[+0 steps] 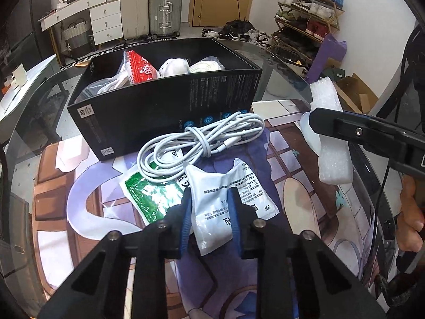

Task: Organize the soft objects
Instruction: 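Grasp the white foam sheet with the right tool while the left tool grasps the white medicine sachet, then lift the sachet with the left tool while the right tool carries the foam sheet over the box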

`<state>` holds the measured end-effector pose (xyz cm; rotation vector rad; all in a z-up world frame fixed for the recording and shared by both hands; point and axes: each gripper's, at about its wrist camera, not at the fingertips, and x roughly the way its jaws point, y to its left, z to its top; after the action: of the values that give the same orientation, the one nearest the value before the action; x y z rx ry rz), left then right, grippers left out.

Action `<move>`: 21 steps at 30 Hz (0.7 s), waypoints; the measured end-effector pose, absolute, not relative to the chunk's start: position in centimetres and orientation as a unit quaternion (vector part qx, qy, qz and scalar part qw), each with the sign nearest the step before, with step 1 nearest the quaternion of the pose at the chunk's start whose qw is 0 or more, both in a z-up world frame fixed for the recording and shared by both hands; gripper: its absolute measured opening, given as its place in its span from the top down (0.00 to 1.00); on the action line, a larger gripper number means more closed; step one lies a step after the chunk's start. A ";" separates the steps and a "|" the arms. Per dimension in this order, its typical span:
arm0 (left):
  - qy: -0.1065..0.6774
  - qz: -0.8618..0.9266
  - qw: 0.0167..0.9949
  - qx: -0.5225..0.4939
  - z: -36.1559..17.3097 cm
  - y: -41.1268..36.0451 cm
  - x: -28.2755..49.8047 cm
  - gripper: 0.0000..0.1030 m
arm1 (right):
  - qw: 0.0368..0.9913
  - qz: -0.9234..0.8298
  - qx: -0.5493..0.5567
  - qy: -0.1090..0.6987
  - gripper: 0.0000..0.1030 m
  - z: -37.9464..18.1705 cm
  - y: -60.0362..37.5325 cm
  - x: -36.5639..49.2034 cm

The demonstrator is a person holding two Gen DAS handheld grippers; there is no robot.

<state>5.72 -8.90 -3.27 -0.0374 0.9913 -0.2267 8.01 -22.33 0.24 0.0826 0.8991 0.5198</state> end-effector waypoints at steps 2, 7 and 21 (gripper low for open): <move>0.473 -0.113 0.873 -0.020 -3.1 -8.8 5.5 0.84 | 0.867 0.249 0.037 0.429 0.61 0.3 -22.0 8.0; 0.465 -0.126 0.876 -0.021 -2.5 -8.2 4.8 0.90 | 0.867 0.249 0.032 0.430 0.61 0.4 -21.4 7.9; 0.439 -0.130 0.889 -0.025 0.0 -5.9 3.6 0.96 | 0.867 0.258 0.015 0.425 0.61 1.0 -19.6 7.6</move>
<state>3.60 -5.89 0.03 -0.0515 0.9115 -0.2696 7.57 -19.63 1.04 0.0306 0.8901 0.5403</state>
